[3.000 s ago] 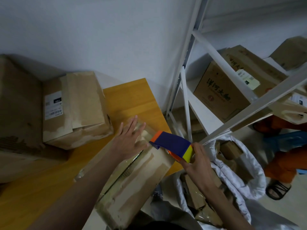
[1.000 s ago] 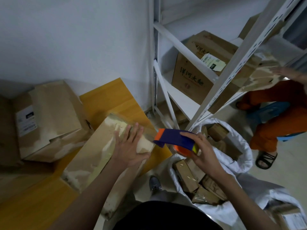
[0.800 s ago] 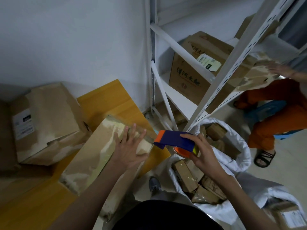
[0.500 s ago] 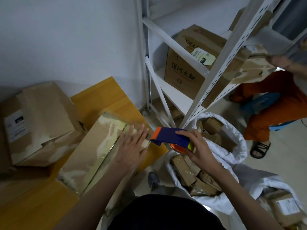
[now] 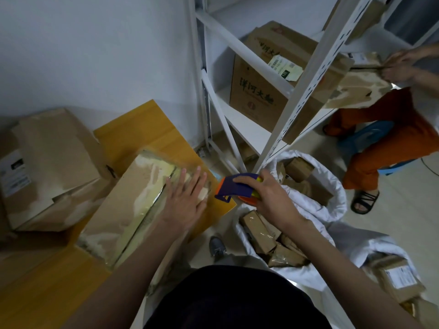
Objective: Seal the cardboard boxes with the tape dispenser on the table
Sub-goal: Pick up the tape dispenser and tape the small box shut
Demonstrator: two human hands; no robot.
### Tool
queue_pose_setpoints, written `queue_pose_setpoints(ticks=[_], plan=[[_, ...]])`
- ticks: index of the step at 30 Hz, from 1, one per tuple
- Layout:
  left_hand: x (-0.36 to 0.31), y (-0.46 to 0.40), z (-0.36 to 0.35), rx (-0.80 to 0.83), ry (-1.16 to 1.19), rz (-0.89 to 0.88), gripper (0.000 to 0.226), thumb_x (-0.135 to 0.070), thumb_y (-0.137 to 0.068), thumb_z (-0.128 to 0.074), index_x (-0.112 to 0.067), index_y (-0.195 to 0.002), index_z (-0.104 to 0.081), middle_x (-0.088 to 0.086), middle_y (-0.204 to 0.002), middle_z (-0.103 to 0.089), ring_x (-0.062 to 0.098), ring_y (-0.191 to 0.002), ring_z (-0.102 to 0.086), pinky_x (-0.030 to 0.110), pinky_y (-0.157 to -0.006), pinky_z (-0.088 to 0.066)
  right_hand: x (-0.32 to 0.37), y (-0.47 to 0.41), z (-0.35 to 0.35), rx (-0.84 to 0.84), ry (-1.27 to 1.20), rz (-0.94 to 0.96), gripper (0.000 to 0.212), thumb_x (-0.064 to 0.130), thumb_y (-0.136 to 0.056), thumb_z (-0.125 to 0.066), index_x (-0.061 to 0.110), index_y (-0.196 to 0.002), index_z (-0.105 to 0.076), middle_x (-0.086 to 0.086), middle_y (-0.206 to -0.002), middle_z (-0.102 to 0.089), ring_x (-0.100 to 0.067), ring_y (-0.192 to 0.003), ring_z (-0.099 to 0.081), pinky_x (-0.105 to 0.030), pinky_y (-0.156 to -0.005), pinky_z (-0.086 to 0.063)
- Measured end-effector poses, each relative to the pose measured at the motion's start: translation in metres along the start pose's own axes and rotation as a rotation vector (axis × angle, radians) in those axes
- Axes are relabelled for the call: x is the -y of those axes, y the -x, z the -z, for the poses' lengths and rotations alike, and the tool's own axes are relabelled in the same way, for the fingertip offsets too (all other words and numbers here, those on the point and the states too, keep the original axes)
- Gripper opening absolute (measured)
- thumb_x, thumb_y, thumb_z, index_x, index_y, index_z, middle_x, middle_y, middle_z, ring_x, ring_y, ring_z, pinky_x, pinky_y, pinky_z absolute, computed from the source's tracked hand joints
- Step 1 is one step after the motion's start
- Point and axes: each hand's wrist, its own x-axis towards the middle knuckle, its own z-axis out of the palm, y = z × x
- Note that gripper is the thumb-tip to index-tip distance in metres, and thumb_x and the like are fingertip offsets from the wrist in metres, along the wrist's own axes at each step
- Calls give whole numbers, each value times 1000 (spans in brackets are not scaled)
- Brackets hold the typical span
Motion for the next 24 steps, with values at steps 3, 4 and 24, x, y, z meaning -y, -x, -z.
queue_pose_setpoints(ticks=[3,4,24], plan=[[2,-1,1,-5,-6,6,72,-52,-98,-31,-21,-161,-15,2,-169,-3,39,-153,-12,67,-115,-11,3,-5,-14,80,246,86,45,21,-81,-79,31,-122,-66,-6,-101,-53,-26,-93,-52,-34,-76,-40],[2,-2,2,-1,1,11,72,-52,-98,-29,-21,-161,-14,2,-169,-5,39,-153,-14,67,-115,-12,-3,-2,-21,121,287,75,47,21,-77,-82,33,-119,-66,-5,-104,-53,-26,-97,-53,-34,-78,-40],[-28,-52,36,-2,-36,266,77,-53,-88,-55,-20,-152,-27,9,-142,-36,30,-111,-44,43,-88,-40,-21,-24,-25,-206,-209,-406,49,17,-83,-79,33,-126,-64,-5,-106,-55,-22,-102,-51,-35,-82,-49]])
